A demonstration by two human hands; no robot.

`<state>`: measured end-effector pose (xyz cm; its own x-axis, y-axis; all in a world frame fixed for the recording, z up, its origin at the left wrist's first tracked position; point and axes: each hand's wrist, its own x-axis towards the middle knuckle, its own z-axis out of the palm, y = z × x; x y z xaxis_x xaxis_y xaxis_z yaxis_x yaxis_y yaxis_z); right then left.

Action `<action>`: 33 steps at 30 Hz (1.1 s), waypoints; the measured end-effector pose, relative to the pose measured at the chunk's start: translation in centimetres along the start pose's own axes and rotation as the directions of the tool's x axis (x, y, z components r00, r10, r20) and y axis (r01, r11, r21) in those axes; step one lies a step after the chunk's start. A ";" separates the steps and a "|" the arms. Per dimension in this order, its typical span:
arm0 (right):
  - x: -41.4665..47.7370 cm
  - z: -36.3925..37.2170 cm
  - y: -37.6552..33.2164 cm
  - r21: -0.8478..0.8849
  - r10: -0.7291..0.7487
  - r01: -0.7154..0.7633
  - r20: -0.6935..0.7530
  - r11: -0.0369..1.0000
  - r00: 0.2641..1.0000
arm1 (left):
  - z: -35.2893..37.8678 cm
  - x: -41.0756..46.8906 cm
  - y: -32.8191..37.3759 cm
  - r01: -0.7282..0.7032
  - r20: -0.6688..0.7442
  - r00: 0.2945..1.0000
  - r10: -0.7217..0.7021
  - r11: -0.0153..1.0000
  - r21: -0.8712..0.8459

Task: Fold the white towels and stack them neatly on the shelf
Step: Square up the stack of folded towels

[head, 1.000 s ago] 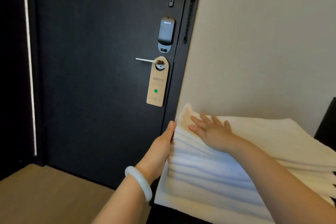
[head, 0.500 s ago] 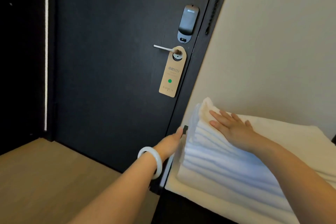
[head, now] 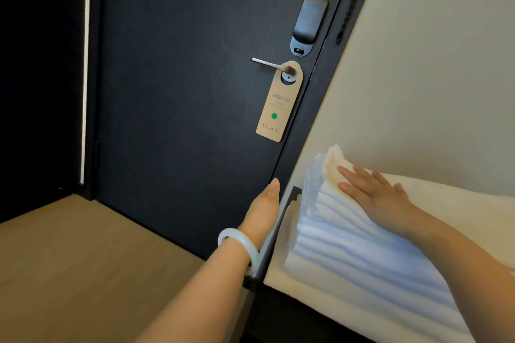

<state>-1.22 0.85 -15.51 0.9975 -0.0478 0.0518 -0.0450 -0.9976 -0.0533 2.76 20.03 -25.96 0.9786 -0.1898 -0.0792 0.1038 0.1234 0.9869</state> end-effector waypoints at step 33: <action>-5.4 1.3 2.2 0.047 -0.153 0.181 -0.354 0.982 0.923 | 2.4 -2.5 -3.5 0.101 0.045 0.994 -0.102 0.995 0.026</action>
<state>-6.65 -1.00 -17.20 0.9081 0.0904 0.4089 0.1385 -0.9863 -0.0896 -0.51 17.70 -28.88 0.9539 -0.2452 -0.1730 0.1973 0.0782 0.9772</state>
